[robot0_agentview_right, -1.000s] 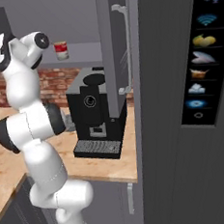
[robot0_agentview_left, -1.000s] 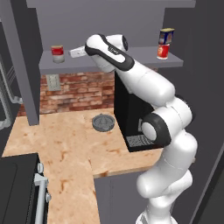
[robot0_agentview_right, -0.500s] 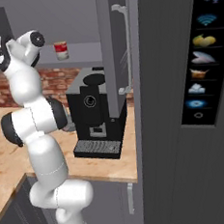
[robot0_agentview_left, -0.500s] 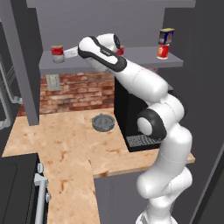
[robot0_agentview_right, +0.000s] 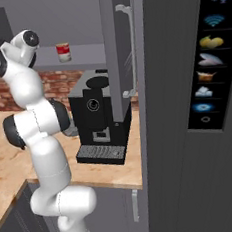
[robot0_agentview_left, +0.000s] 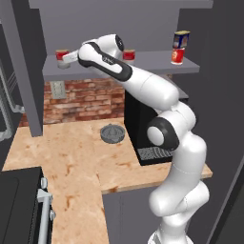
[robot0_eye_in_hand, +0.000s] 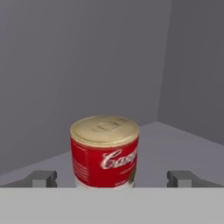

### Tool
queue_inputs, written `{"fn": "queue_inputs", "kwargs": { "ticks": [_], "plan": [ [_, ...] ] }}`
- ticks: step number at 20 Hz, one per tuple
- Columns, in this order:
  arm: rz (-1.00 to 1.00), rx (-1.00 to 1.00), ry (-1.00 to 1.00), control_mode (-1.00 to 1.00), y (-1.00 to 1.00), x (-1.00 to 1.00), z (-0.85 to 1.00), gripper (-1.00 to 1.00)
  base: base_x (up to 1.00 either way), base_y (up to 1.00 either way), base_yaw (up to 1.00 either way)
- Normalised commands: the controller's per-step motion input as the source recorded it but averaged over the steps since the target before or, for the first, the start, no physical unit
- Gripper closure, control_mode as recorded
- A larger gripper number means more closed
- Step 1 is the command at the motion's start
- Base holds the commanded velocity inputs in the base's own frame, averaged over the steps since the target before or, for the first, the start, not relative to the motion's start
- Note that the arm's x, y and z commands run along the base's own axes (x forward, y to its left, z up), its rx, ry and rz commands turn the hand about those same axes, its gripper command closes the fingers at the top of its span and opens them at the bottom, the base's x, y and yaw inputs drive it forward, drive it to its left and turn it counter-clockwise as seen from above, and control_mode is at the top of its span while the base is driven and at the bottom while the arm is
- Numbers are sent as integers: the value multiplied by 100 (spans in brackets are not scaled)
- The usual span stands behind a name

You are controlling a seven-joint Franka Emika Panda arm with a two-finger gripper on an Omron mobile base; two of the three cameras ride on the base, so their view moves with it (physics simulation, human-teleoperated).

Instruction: Stack two cans on top of the other two cans in the cabinet.

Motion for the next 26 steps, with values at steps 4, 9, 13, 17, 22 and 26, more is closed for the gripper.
{"fn": "queue_inputs", "kwargs": {
  "ticks": [4, 9, 13, 17, 22, 26],
  "plan": [
    [0, 0, 0, -100, 11, 0, 0, -100, 0, 0, 0],
    [0, 0, 0, -100, 7, 0, 0, -100, 0, 0, 0],
    [0, 0, 0, -100, 4, 0, 0, -100, 0, 0, 0],
    [0, 0, 0, -100, 2, 1, 0, -100, 0, 0, 0],
    [0, 0, 0, -100, 0, 8, 0, -100, 0, 0, 0],
    [0, 0, 0, -100, 0, 9, 0, -100, 0, 0, 0]
  ]
}}
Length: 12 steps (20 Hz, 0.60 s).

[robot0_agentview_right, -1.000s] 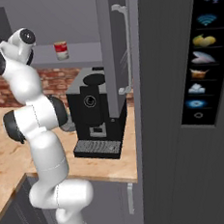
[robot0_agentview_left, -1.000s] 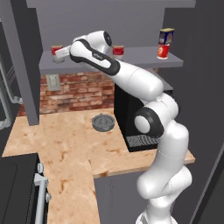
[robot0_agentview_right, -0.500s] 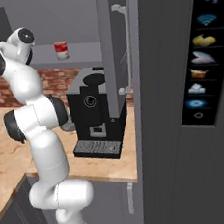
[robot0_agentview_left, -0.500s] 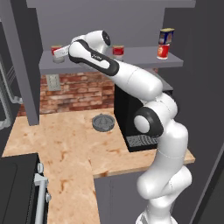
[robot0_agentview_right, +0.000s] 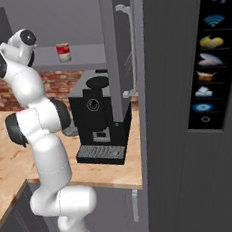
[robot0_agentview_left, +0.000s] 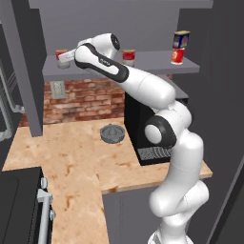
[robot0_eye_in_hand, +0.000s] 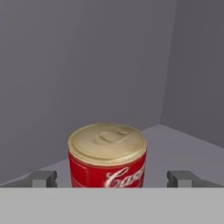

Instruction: Stack two cans on top of the other two cans in the cabinet.

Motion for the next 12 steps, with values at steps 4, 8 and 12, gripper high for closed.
{"fn": "queue_inputs", "kwargs": {
  "ticks": [4, 8, 12],
  "plan": [
    [0, 0, 0, -100, 2, 5, 0, -100, 0, 0, 0],
    [0, 0, 0, -100, 4, 1, 0, -100, 0, 0, 0],
    [0, 0, 0, -100, 4, 0, 0, -100, 0, 0, 0]
  ]
}}
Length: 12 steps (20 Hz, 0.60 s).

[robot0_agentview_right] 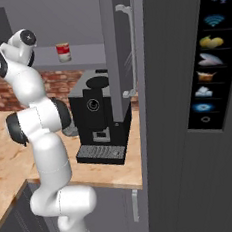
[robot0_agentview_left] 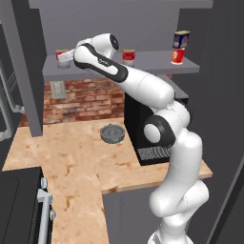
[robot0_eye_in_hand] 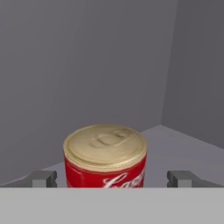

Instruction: Stack two cans on top of the other two cans in the cabinet.

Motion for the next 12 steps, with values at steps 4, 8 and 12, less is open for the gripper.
{"fn": "queue_inputs", "kwargs": {
  "ticks": [4, 8, 12],
  "plan": [
    [0, 0, 0, -100, 2, 0, 0, -100, 0, 0, 0],
    [0, 0, 0, -100, 1, 0, 0, -100, 0, 0, 0],
    [0, 0, 0, -100, 2, 4, 0, -100, 0, 0, 0]
  ]
}}
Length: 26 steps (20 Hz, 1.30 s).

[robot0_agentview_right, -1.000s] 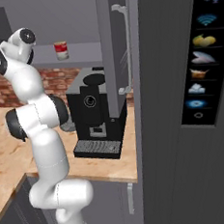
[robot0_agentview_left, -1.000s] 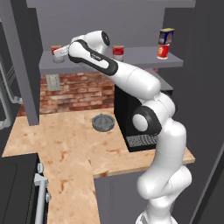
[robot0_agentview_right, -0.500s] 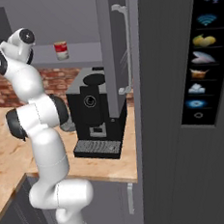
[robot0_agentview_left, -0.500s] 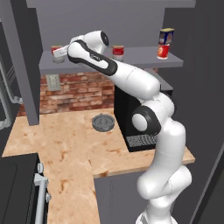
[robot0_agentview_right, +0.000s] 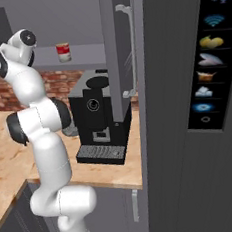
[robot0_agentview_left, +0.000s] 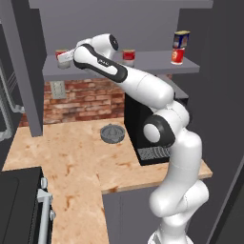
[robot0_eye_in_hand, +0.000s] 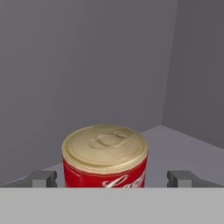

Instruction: Stack two cans on top of the other two cans in the cabinet.

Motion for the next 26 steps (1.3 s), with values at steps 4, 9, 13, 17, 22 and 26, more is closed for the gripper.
{"fn": "queue_inputs", "kwargs": {
  "ticks": [4, 9, 13, 17, 22, 26],
  "plan": [
    [0, 0, 0, -100, 2, 5, 0, -100, 0, 0, 0],
    [0, 0, 0, -100, 3, 6, 0, -100, 0, 0, 0],
    [0, 0, 0, -100, 3, 5, 0, -100, 0, 0, 0],
    [0, 0, 0, -100, 3, 6, 0, 100, 0, 0, 0],
    [0, 0, 0, -100, 1, 3, 0, 100, 0, 0, 0],
    [0, 0, 0, -100, 0, 0, 0, 100, 0, 0, 0]
  ]
}}
